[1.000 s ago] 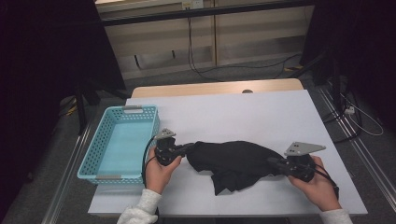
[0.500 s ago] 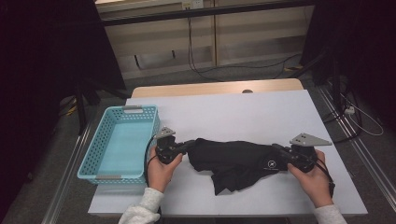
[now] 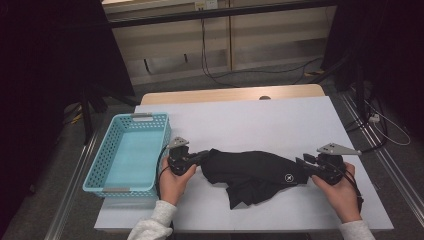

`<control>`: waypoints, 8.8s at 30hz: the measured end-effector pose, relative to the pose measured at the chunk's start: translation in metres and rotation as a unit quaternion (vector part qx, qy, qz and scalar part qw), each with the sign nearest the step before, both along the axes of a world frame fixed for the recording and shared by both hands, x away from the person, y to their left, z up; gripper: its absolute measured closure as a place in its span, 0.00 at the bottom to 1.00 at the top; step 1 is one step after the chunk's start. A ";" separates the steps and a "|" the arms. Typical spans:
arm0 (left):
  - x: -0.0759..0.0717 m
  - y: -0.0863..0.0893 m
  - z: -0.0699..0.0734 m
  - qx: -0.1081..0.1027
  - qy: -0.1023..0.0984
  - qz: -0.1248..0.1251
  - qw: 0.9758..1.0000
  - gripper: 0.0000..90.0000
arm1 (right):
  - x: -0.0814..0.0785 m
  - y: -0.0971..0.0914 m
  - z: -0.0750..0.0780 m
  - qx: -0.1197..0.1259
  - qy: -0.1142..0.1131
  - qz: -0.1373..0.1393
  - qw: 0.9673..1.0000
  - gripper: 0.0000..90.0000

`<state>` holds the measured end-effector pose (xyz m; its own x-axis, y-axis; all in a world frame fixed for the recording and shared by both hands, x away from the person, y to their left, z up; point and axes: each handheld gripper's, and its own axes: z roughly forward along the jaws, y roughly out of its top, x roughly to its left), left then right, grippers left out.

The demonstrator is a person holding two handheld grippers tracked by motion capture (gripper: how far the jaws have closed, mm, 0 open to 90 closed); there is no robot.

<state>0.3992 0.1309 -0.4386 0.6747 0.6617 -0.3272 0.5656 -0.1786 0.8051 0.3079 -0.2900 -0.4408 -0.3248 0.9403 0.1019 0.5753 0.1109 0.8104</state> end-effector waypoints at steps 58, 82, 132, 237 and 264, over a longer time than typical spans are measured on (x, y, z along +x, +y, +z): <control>-0.003 0.006 0.003 -0.005 0.018 0.009 1.000 0.98 | -0.014 -0.007 -0.003 0.062 0.004 0.021 0.998 0.96; 0.001 -0.002 -0.007 0.006 0.034 0.020 0.999 0.45 | -0.018 -0.011 -0.005 0.044 -0.013 0.005 0.999 0.96; 0.001 0.019 0.050 -0.063 -0.034 0.016 0.997 0.96 | -0.008 -0.007 0.037 0.097 -0.108 0.016 0.989 0.97; -0.005 -0.012 -0.002 0.064 -0.030 -0.023 0.997 0.19 | 0.045 0.034 -0.024 0.015 0.050 -0.016 0.998 0.88; -0.012 -0.012 -0.001 0.064 -0.029 -0.038 0.997 0.20 | 0.056 0.011 -0.006 -0.007 -0.010 -0.011 1.000 0.70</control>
